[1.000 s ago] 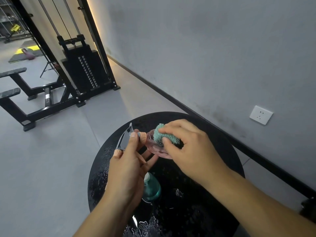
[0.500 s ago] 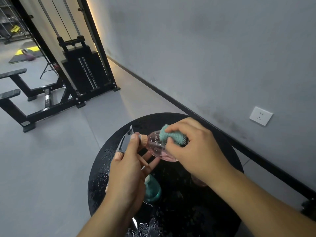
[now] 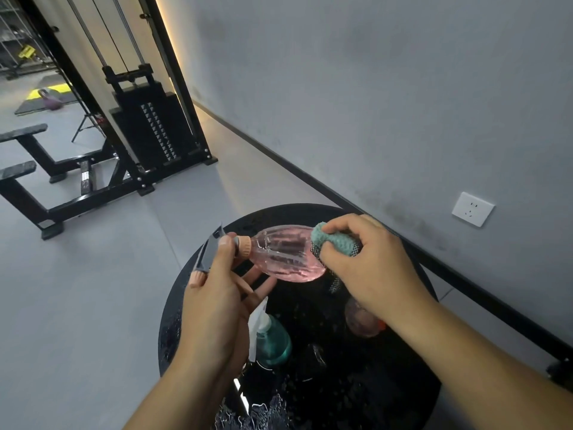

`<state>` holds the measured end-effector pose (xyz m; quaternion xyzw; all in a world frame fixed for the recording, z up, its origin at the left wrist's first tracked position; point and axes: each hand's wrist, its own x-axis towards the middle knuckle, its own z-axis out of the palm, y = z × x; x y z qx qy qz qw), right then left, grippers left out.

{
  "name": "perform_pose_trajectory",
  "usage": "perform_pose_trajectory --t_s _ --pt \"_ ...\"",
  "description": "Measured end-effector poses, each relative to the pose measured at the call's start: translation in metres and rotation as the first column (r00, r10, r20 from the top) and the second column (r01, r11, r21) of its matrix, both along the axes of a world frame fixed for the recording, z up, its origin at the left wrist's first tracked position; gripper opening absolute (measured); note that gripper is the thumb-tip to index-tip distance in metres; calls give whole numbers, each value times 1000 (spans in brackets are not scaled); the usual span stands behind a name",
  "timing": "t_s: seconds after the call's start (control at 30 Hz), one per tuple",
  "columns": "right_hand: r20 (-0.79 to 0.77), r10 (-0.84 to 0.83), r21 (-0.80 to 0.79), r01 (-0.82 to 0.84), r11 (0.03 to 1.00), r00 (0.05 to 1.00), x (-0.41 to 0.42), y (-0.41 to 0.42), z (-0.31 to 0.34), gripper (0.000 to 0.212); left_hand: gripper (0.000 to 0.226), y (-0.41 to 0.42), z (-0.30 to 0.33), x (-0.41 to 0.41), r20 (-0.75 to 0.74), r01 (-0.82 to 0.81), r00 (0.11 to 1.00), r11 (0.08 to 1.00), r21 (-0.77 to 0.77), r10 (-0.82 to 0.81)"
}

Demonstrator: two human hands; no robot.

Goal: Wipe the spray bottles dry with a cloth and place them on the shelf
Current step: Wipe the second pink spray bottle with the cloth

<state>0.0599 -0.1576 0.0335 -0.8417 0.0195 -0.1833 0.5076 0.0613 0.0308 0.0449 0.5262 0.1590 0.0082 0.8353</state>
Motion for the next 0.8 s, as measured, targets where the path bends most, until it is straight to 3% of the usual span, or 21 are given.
perform_pose_trajectory --t_s 0.17,0.37,0.53,0.7,0.8 --pt "87 143 -80 -136 987 986 -7 8 3 22 35 -5 0 -2 -16 -31 999 1000 6 31" --pt "24 7 14 -8 1000 1000 -1 -3 2 20 31 1 -3 2 0 7 1000 1000 -7 -7" --pt "65 165 -112 -157 981 984 -7 7 4 25 36 0 -11 0 19 92 995 995 29 -93" --pt "54 64 -63 -61 996 996 -1 -1 5 22 26 5 -10 2 40 111 993 994 5 -111" --pt "70 145 -90 -138 986 987 -5 7 7 25 35 1 -8 -1 61 132 989 991 20 -133"
